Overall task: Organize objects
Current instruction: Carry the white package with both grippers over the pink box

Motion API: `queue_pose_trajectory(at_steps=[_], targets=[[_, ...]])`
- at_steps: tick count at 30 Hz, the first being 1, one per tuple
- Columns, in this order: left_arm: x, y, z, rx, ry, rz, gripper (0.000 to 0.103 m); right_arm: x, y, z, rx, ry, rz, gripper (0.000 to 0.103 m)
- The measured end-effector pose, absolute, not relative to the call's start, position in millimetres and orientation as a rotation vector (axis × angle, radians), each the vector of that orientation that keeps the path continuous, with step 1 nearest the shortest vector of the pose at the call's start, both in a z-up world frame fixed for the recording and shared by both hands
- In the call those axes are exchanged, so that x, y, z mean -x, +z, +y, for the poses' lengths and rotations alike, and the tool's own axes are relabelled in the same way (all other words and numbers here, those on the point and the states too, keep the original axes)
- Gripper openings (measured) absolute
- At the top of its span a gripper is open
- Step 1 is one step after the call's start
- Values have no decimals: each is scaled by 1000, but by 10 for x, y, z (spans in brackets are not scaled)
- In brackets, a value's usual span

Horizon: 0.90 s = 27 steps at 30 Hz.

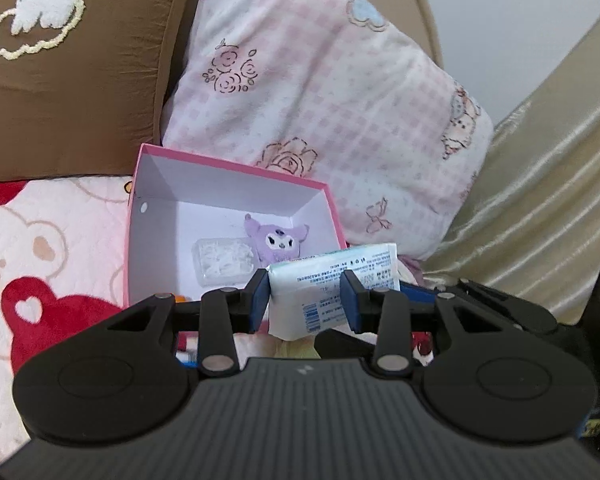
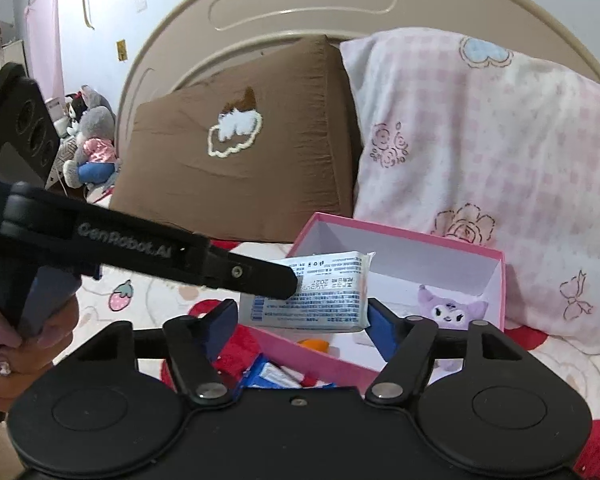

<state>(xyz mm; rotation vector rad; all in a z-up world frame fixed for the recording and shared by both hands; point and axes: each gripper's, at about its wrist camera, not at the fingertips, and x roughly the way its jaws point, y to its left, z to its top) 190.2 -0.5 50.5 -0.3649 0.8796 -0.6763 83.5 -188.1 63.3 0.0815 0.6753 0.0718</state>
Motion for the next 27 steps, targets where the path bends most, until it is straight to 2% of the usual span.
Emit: queue_pose_trajectory(at_steps=[4, 6, 8, 14, 27], targets=[[-2097, 495, -158, 330, -642, 879, 36, -1020, 585, -2034, -96, 58, 697, 66], [-2160, 488, -229, 296, -631, 856, 37, -1101, 546, -2123, -115, 57, 713, 50], [-2218, 459, -263, 299, -632, 858, 37, -1164, 496, -2223, -140, 69, 729, 46], [-2448, 299, -410, 303, -630, 883, 37, -1326, 319, -2468, -212, 47, 745, 42], [-3068, -450, -722, 346, -526, 1027, 37, -1935, -311, -2943, -315, 48, 851, 42]])
